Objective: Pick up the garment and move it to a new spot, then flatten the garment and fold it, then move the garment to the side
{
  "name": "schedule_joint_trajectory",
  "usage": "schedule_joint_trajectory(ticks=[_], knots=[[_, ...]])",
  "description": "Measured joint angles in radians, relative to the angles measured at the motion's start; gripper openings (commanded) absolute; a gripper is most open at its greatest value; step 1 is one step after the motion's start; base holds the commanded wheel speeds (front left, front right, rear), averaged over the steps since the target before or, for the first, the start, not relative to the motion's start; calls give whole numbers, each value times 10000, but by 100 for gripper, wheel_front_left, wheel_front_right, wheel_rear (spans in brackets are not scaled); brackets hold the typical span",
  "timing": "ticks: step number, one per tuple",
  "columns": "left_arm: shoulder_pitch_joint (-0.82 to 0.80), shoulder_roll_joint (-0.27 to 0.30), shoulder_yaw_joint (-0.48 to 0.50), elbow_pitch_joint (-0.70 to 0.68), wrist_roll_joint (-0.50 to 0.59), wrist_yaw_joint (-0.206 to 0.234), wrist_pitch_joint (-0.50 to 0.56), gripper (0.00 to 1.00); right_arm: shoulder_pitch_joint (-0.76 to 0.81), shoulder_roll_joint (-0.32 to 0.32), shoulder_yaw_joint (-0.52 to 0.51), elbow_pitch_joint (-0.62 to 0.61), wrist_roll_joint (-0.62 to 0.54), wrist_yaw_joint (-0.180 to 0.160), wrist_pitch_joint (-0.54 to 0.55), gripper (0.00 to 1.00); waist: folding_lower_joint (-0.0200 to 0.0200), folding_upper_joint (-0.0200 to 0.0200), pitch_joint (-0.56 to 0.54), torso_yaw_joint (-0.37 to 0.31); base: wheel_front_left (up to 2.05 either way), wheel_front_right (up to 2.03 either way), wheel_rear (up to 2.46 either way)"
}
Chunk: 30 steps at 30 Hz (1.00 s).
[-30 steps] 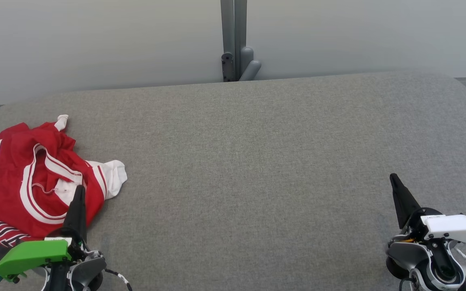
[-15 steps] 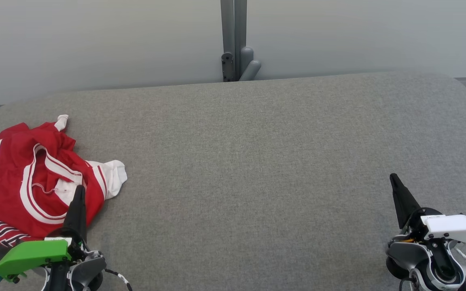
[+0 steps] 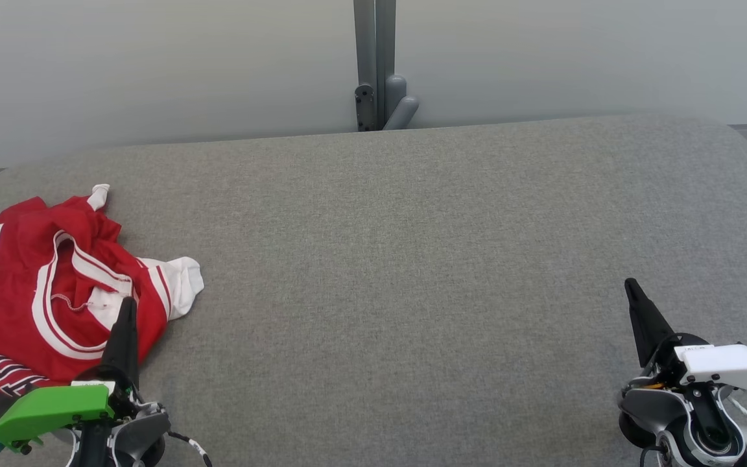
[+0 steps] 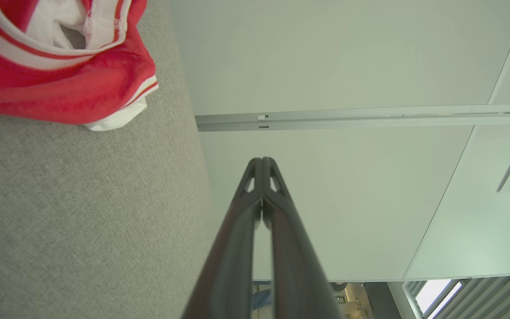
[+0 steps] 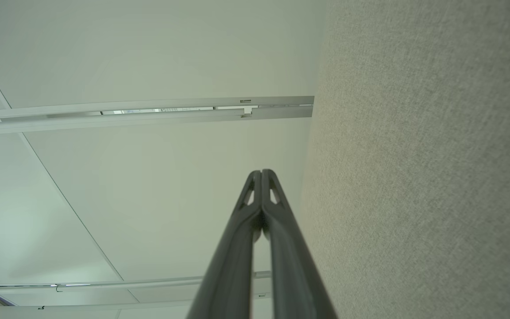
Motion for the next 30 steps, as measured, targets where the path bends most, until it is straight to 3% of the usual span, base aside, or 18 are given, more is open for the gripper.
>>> schedule_joint_trajectory(ticks=[30], knots=[[0, 0, 0, 0, 0, 0, 0, 0, 0, 0, 0, 0, 0, 0, 0, 0, 0, 0, 0, 0, 0, 0, 0]])
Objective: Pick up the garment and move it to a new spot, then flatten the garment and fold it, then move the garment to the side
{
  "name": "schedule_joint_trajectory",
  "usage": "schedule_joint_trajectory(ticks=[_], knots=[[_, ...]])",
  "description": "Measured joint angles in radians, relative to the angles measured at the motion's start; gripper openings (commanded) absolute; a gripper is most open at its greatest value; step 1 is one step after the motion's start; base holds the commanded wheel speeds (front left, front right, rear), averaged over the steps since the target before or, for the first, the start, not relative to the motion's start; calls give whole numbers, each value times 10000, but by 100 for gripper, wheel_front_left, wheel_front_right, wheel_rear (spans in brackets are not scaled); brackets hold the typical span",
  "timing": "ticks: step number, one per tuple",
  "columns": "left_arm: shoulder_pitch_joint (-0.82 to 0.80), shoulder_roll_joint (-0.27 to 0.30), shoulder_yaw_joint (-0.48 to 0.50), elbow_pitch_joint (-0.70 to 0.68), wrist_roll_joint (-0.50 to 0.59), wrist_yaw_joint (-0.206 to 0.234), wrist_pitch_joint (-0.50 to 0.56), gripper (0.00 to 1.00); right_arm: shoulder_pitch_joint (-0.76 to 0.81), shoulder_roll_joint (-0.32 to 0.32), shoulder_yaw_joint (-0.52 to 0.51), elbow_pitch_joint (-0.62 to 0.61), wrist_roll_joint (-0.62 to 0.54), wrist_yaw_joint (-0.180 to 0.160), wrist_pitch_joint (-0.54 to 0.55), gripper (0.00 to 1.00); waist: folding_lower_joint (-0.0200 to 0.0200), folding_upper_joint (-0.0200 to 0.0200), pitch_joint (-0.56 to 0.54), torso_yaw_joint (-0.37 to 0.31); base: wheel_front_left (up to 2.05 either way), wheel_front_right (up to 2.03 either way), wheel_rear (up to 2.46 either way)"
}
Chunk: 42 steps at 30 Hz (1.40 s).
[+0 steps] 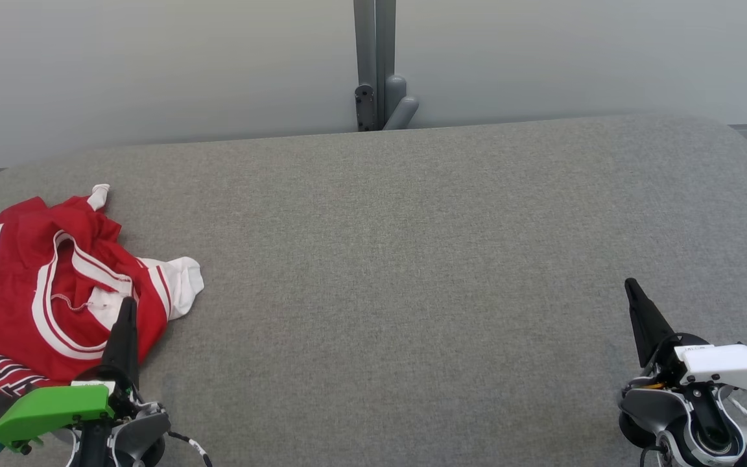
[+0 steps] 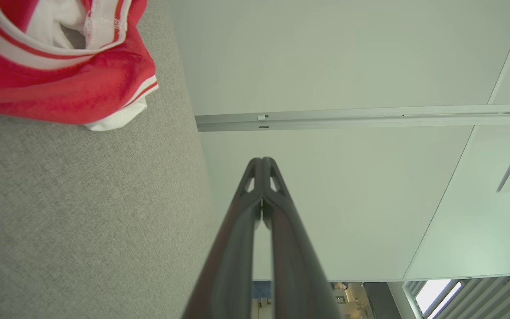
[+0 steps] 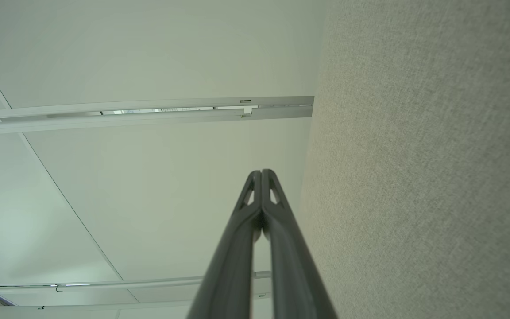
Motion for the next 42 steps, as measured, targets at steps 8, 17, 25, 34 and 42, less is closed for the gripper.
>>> schedule_joint_trajectory(ticks=[8, 17, 25, 34, 42], knots=[[0, 0, 0, 0, 0, 0, 0, 0, 0, 0, 0, 0, 0, 0, 0, 0, 0, 0, 0, 0, 0, 0, 0], [0, 0, 0, 0, 0, 0, 0, 0, 0, 0, 0, 0, 0, 0, -2, 0, 0, 0, 0, 0, 0, 0, 0], [0, 0, 0, 0, 0, 0, 0, 0, 0, 0, 0, 0, 0, 0, 0, 0, 0, 0, 0, 0, 0, 0, 0], [0, 0, 0, 0, 0, 0, 0, 100, 0, 0, 0, 0, 0, 0, 0, 100, 0, 0, 0, 0, 0, 0, 0], [504, -107, -140, 453, -4, 42, -113, 100, 531, 117, 73, 414, -13, -8, -151, 100, 0, 0, 0, 0, 0, 0, 0]])
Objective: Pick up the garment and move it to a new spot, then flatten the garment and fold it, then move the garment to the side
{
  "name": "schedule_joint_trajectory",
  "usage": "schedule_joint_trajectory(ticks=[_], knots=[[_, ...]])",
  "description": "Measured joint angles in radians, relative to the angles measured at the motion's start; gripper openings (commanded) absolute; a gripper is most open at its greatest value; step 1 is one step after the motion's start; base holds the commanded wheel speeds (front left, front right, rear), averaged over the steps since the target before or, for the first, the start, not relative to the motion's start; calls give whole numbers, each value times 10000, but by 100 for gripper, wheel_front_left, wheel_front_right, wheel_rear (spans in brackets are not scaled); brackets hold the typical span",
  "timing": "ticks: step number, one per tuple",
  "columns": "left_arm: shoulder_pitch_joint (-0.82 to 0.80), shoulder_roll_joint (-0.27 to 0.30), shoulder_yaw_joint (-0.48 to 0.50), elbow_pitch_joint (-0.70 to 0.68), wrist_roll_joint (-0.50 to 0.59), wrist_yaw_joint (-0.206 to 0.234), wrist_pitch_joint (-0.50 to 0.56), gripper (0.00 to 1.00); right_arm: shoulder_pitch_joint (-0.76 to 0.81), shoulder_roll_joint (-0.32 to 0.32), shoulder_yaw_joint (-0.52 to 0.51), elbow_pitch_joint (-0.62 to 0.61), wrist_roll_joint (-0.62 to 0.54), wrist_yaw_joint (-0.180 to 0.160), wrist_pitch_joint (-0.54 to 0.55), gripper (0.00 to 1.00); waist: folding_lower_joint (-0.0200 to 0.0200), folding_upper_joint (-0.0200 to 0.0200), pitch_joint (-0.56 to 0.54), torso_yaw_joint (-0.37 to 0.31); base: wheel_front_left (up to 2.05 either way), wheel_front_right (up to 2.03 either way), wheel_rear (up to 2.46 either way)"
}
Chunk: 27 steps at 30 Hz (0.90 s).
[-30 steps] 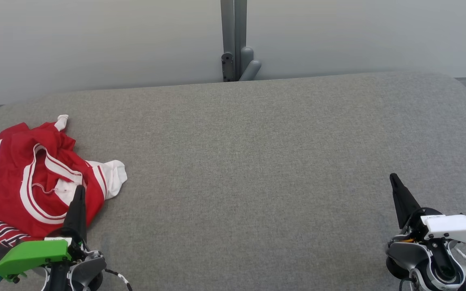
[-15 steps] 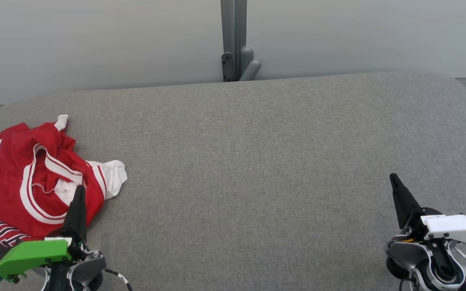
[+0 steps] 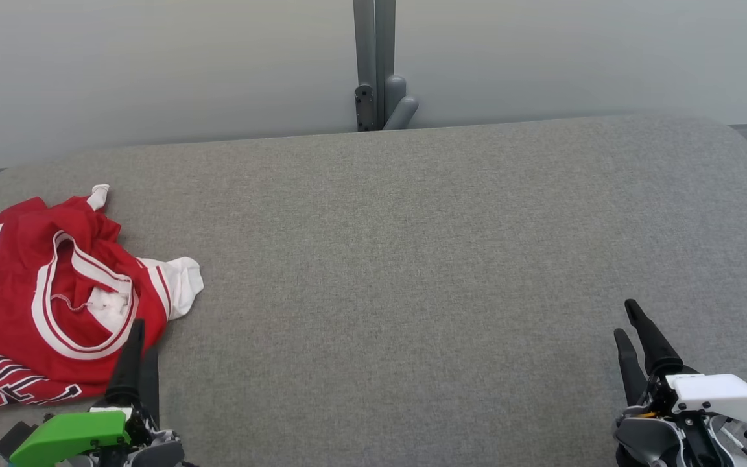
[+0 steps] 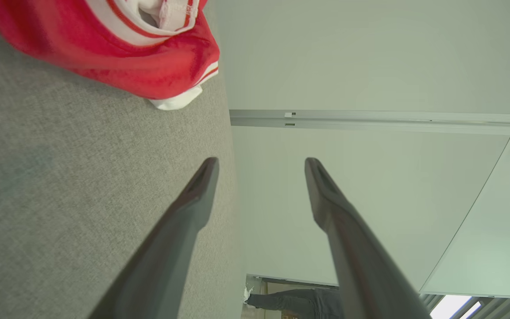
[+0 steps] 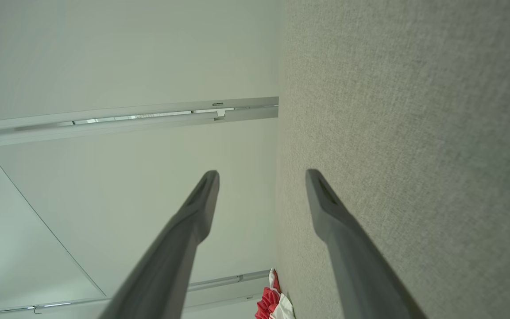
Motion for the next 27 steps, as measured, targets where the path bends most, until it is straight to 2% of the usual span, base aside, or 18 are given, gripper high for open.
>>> schedule_joint_trajectory(ticks=[6, 12, 27], knots=[[30, 4, -299, -90, 84, 4, -288, 100, 131, -2, 127, -224, -268, 0, -284, 100, 0, 0, 1, 1, 0, 0, 0], [59, 79, -579, -224, 621, 71, -579, 100, 178, -4, 148, -506, -1131, 0, -552, 100, 0, 0, 5, 10, 0, 0, 0], [59, 405, -1145, -504, 3300, 372, -1235, 100, 357, -19, 311, -1342, -4869, 0, -1160, 100, 0, 1, 1, 20, 0, 0, 0]])
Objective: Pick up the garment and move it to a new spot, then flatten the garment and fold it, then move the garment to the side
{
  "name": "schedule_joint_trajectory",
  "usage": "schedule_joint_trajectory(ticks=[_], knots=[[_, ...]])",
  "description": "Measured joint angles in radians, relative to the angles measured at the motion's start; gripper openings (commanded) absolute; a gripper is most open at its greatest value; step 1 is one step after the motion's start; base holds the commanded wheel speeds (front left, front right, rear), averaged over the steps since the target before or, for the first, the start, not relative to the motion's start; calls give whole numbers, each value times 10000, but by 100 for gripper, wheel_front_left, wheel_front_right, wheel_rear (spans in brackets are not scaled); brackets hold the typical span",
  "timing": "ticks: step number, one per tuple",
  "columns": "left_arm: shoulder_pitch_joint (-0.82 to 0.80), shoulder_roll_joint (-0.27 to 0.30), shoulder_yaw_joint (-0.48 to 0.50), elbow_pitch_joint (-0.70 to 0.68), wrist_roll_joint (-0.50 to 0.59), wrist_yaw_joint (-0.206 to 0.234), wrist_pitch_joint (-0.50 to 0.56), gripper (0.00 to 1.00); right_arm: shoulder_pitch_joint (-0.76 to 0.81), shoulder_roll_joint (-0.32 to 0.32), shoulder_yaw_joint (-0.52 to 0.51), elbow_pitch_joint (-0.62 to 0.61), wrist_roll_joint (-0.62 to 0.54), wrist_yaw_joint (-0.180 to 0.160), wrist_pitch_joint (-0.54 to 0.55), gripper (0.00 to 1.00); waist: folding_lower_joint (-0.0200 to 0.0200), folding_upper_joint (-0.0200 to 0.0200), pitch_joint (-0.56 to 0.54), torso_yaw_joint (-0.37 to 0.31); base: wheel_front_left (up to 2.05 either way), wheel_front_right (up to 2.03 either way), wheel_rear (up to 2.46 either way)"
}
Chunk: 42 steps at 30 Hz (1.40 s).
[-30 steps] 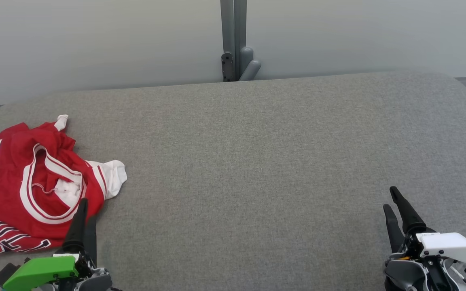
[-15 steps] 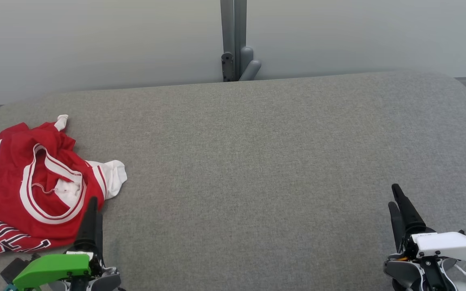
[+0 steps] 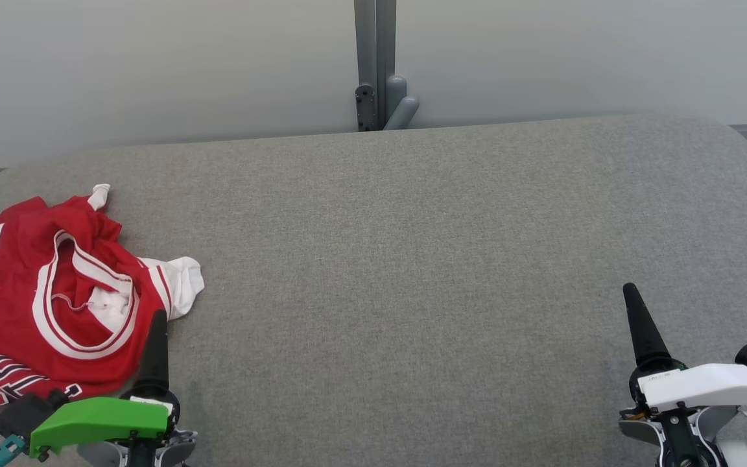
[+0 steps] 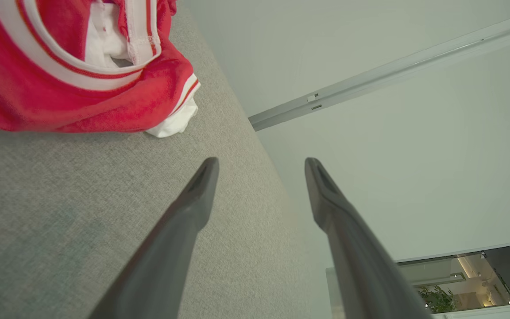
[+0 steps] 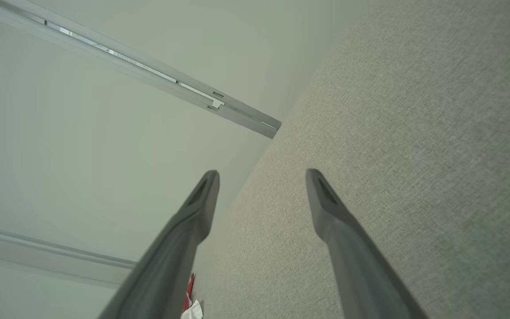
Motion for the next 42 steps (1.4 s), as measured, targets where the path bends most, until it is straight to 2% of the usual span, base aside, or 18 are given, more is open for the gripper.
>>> schedule_joint_trajectory(ticks=[16, 31, 42], knots=[[37, 418, -499, 194, 3413, 117, -570, 100, 43, -251, 387, -263, -3726, 2, -541, 100, 0, 0, -15, -39, 0, 0, 0], [148, 658, -648, 476, 5846, 422, -997, 100, 192, -397, 414, 65, -5885, 4, -980, 100, 0, 0, -34, -14, 0, 0, 0], [347, 719, -656, 309, 7315, 430, -1290, 100, 227, -384, 397, 140, -7198, 6, -1267, 100, 0, 0, -36, -65, 0, 0, 0]])
